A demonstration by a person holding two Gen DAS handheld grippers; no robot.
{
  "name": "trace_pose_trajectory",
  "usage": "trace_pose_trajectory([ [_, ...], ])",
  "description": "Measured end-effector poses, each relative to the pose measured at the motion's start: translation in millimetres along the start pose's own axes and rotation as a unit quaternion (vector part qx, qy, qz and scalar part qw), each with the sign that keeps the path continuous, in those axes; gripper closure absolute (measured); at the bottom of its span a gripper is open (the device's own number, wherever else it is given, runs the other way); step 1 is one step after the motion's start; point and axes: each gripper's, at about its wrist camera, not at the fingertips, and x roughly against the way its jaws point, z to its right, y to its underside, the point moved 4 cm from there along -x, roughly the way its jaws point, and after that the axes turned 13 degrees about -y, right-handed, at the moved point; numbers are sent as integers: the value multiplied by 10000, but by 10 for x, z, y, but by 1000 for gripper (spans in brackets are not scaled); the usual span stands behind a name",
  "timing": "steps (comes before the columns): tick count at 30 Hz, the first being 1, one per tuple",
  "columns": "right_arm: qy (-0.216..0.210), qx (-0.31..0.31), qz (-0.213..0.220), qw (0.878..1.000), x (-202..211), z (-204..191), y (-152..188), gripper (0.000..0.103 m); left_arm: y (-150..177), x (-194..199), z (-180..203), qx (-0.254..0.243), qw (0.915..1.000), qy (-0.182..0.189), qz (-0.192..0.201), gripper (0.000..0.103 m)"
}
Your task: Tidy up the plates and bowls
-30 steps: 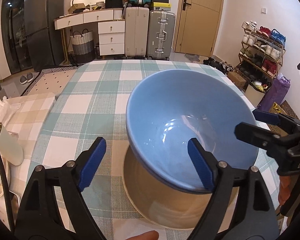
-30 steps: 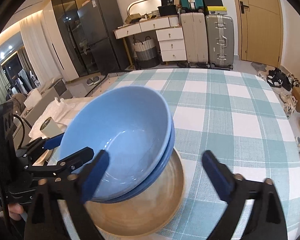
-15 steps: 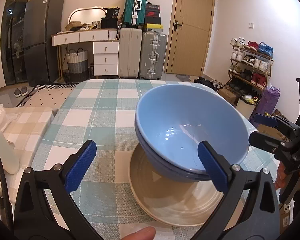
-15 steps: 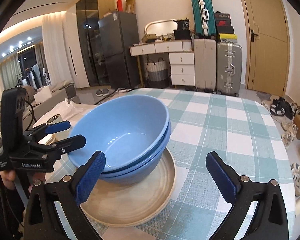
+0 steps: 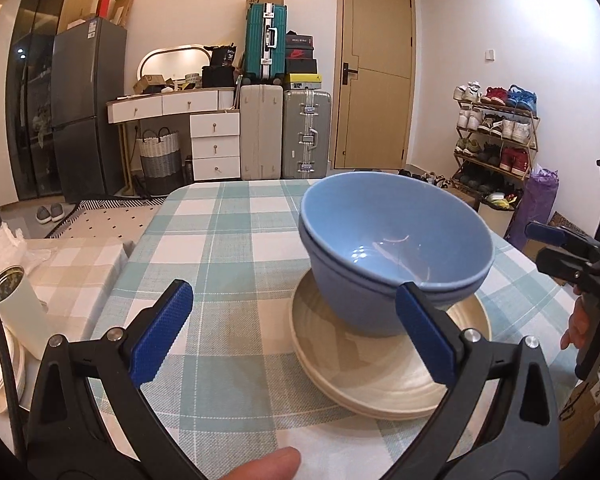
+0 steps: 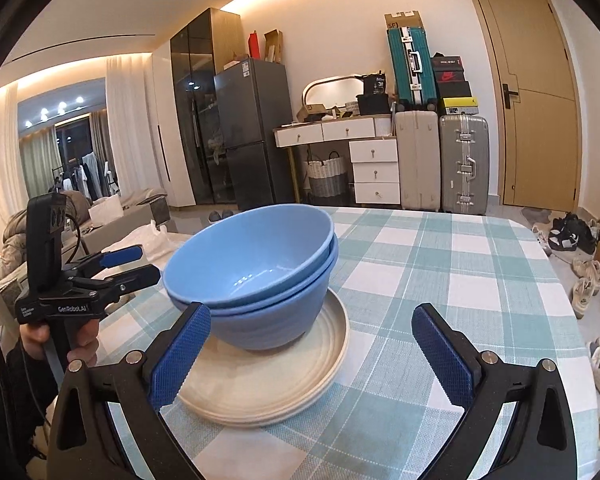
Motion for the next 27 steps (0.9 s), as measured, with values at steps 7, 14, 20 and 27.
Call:
trace_pose_trajectory([
  [7, -14, 111, -10, 9999, 59, -31, 179, 1, 154, 37, -184, 194, 9997, -109, 94, 2],
  [14, 6, 259, -16, 9997, 41, -64, 261, 1, 193, -67, -320, 319, 9989, -325, 117, 2],
  [20, -40, 412, -31, 9991, 28, -127, 298, 1, 201, -128, -338, 382, 9988, -280, 100, 2],
  [27, -103, 465, 98, 9988, 90, -170, 306, 1, 195, -155, -310, 310, 9992, -234, 131, 2],
])
